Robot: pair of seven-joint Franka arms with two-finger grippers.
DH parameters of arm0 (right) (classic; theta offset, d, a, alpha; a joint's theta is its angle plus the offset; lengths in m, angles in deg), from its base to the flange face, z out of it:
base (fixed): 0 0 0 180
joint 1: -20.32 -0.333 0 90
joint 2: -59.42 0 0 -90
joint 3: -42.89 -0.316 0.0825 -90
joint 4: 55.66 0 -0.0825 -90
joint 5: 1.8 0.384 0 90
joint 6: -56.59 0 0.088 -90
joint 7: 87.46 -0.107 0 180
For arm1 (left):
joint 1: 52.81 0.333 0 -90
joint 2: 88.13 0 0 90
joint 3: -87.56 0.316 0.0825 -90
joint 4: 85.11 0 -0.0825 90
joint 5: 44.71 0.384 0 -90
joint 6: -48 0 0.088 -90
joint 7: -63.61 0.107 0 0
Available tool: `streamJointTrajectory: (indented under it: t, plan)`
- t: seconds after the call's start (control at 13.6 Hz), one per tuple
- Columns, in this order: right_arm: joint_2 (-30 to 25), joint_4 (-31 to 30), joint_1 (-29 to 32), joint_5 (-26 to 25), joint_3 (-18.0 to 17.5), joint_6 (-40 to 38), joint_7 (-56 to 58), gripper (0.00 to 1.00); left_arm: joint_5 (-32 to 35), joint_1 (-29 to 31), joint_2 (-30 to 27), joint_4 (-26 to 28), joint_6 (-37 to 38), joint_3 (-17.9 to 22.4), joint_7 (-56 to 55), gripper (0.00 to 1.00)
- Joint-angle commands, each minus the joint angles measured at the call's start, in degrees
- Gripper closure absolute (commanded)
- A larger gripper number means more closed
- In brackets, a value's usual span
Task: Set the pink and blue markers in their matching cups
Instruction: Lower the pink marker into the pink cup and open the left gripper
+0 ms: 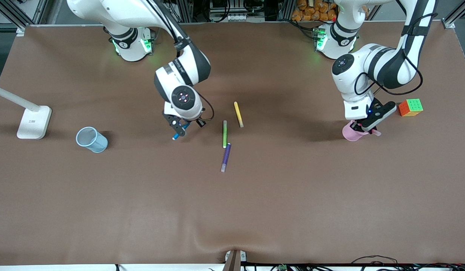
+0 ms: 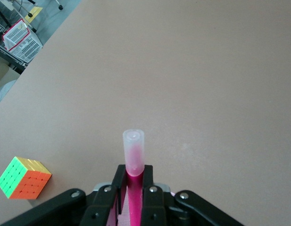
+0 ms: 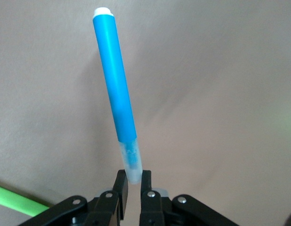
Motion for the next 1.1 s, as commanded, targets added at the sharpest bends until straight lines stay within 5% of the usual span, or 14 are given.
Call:
streamJointTrajectory:
  t: [0.0,0.37,0.44,0.51,1.03]
  plan:
    - [-3.48,-0.18,4.08,-0.43,-0.64,-5.13,5.62,1.0,1.39,0.69,-2.43,3.08,-0.1,-0.68,-4.61,1.0]
    - [-7.79,-0.09,10.24,0.19,-0.64,-14.79,13.71,1.0,1.39,0.69,-1.11,3.88,-0.1,-0.77,-8.84,0.99]
    - [-8.58,-0.18,11.29,1.06,-0.64,-16.73,15.03,1.0,1.31,0.77,-0.5,3.7,-0.19,-0.77,-8.75,0.36]
    - [-9.29,-0.18,12.87,1.94,-0.64,-18.23,16.52,1.0,1.39,0.77,0.03,3.7,-0.19,-0.68,-8.41,0.0]
    - [-12.28,-0.35,25.97,7.21,-0.64,-29.65,32.06,1.0,0.43,4.8,1.96,-1.3,-0.19,-0.51,-4.73,0.0]
